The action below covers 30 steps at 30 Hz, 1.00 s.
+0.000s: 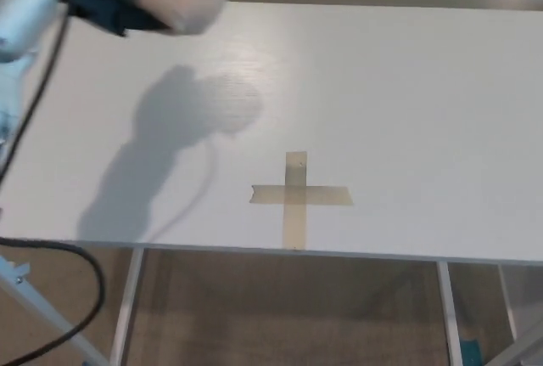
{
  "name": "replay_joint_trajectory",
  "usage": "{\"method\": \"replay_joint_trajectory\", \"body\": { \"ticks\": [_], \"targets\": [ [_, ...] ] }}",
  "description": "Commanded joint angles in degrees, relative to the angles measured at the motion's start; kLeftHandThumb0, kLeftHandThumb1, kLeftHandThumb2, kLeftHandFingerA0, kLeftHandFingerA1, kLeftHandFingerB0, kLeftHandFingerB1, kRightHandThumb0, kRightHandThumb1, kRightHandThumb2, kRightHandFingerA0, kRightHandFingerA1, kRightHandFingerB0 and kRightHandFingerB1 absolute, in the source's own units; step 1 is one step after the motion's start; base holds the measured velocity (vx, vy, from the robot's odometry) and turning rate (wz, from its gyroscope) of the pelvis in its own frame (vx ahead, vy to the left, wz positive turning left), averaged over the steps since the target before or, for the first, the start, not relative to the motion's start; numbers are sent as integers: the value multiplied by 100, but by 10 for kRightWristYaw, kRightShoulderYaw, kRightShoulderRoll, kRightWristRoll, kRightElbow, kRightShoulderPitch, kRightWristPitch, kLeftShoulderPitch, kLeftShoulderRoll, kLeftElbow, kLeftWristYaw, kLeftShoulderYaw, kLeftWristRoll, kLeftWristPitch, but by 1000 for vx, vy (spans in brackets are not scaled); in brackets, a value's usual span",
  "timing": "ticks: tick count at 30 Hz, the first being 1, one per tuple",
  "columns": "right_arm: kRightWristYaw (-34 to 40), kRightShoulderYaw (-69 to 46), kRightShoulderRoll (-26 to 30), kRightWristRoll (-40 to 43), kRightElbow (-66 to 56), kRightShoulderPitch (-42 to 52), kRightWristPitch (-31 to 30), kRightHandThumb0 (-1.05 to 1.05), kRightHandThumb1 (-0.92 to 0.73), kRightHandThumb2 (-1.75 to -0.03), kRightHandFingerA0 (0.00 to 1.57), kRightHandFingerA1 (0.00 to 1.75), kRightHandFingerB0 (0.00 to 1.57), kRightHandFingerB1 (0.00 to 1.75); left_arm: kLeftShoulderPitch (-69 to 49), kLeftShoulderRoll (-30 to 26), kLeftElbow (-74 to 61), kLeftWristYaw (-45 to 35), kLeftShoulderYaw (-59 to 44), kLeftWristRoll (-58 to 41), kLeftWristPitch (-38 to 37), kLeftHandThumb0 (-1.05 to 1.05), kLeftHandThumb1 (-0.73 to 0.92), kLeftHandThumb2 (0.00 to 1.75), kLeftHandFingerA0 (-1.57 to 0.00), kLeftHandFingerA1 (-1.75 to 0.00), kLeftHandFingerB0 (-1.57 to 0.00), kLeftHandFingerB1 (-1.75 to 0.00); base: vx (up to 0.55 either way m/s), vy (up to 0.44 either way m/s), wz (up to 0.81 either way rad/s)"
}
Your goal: Use the left hand to take the pink dumpling toy on a person's hand and put it on the desk.
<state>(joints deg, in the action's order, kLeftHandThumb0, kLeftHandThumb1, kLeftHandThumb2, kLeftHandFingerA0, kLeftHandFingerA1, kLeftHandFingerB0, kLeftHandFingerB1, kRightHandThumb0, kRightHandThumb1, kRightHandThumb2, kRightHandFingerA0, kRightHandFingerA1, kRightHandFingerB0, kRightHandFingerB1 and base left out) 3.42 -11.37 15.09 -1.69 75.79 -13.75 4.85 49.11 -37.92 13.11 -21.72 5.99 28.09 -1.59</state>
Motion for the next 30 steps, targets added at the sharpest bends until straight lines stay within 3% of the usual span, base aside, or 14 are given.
{"method": "replay_joint_trajectory", "body": {
  "ticks": [1, 5, 6, 8, 9, 12, 15, 16, 18, 28, 29, 30],
  "targets": [
    [-5, -1, 3, 2, 0, 9, -4, -21, -68, -60, 67, 47, 52, 42, -59, -46, 28, 10, -28, -23, -57, -20, 75, 62, -73, -143, -83, -87, 0, 0, 0],
    [-6, -1, 3, 1, 1, 8, -5, -21, -68, -60, 67, 47, 52, 42, -80, -58, 58, 24, -29, -18, -78, -19, 76, 62, -73, -142, -82, -86, 0, 0, 0],
    [-6, 0, 3, 0, 1, 8, -5, -21, -68, -60, 67, 47, 53, 42, -94, -63, 74, 33, -26, -11, -86, -23, 73, 65, -73, -144, -87, -72, 0, 0, 0],
    [-7, 2, 4, -2, 1, 7, -5, -21, -68, -60, 67, 47, 53, 43, -117, -71, 102, 47, -19, -2, -101, -24, 73, 65, -73, -144, -86, -73, 0, 0, 0],
    [-5, 1, 4, -2, 1, 7, -5, -21, -68, -60, 67, 47, 54, 43, -122, -74, 117, 48, -12, 2, -106, -22, 73, 65, -72, -146, -80, -89, 0, 0, 0],
    [-4, -3, 3, 2, 1, 6, -6, -21, -68, -60, 67, 47, 54, 43, -128, -79, 149, 53, 4, 13, -113, -20, 74, 64, -71, -146, -77, -95, 0, 0, 0],
    [-2, -1, 3, 0, 1, 5, -5, -21, -68, -60, 69, 47, 55, 43, -120, -81, 178, 50, 28, 32, -105, -22, 74, 65, -70, -145, -82, -82, 0, 0, 0],
    [-1, -1, 2, 0, 1, 5, -5, -21, -68, -60, 69, 47, 55, 43, -114, -81, 187, 46, 38, 40, -102, -22, 75, 62, -68, -141, -87, -64, 0, 0, 0],
    [0, 0, 1, -1, 1, 5, -4, -21, -68, -60, 69, 47, 55, 43, -111, -81, 193, 50, 58, 55, -99, -24, 73, 64, -69, -144, -85, -56, 0, 0, 0],
    [2, -3, -1, 3, 0, 5, -6, -21, -68, -60, 70, 48, 56, 43, -136, -54, 184, 87, 85, 65, -92, -24, 72, 63, -68, -148, -86, -56, 0, 0, 0],
    [2, -3, -1, 3, 0, 6, -6, -21, -68, -60, 70, 48, 55, 43, -142, -50, 177, 85, 86, 65, -87, -29, 65, 89, -82, -124, -69, -62, 0, 0, 0],
    [2, -3, -1, 3, 0, 6, -5, -21, -68, -60, 70, 48, 55, 43, -146, -48, 171, 83, 87, 66, -83, -29, 65, 89, -82, -124, -69, -62, 0, 0, 0]
  ]
}}
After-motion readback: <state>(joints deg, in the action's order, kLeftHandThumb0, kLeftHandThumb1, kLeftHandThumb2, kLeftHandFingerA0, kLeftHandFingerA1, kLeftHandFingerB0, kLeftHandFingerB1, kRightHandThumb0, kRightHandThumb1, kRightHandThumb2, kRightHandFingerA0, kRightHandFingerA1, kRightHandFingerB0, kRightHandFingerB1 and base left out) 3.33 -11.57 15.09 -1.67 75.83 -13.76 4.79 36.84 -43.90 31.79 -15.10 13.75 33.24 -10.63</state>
